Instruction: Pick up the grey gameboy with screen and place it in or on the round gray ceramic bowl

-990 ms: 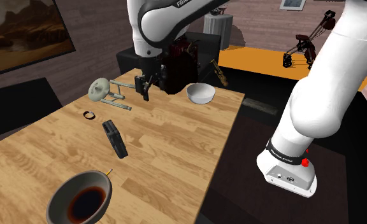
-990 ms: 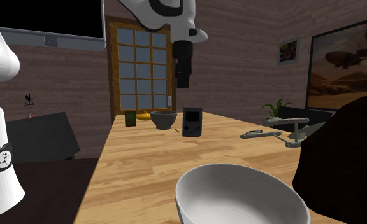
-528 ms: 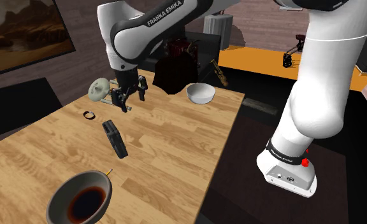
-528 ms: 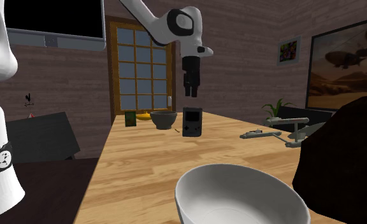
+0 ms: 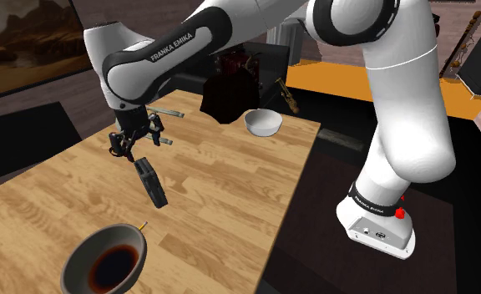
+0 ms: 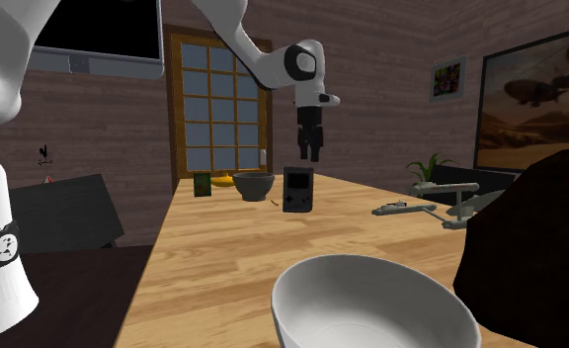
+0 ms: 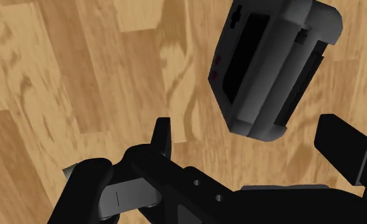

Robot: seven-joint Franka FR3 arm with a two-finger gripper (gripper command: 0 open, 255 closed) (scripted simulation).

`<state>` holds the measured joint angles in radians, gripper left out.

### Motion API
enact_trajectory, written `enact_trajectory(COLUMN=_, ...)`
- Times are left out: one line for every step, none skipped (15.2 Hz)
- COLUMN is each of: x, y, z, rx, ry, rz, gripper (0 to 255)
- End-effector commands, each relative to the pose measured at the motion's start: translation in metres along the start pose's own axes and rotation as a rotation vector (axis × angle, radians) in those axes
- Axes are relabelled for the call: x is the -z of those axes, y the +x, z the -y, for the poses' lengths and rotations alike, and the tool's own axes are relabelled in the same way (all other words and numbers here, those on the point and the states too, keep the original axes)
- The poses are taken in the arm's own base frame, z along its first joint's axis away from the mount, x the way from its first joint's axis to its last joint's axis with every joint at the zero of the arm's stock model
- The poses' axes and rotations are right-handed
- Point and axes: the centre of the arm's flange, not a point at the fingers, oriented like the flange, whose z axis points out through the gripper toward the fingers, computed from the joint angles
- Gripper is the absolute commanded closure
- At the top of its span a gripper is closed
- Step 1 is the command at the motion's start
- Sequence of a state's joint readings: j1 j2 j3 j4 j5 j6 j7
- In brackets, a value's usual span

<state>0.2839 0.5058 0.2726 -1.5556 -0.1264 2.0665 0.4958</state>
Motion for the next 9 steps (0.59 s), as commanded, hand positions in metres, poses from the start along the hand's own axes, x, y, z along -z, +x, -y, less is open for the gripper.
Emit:
enact_trajectory(x=-0.010, y=0.014, z=0.017, rx=0.002, ry=0.001, rz=-0.003, gripper=0)
enact_trajectory(x=-0.016, y=0.014, z=0.017, rx=0.002, ry=0.001, rz=-0.003, gripper=0)
enact_trajectory(x=-0.021, y=0.014, z=0.017, rx=0.002, ry=0.001, rz=-0.003, gripper=0)
enact_trajectory(x=-0.026, y=0.014, z=0.017, rx=0.002, ry=0.001, rz=-0.003, gripper=0)
enact_trajectory(x=-0.031, y=0.014, z=0.017, rx=0.002, ry=0.001, rz=-0.003, gripper=0)
enact_trajectory(x=-0.037, y=0.014, z=0.017, rx=0.002, ry=0.001, rz=-0.003, gripper=0)
enact_trajectory(x=-0.042, y=0.014, z=0.017, rx=0.002, ry=0.001, rz=-0.003, gripper=0)
enact_trajectory(x=-0.047, y=0.014, z=0.017, rx=0.002, ry=0.001, rz=-0.003, gripper=0)
enact_trajectory(x=-0.050, y=0.014, z=0.017, rx=0.002, ry=0.001, rz=-0.003, gripper=0)
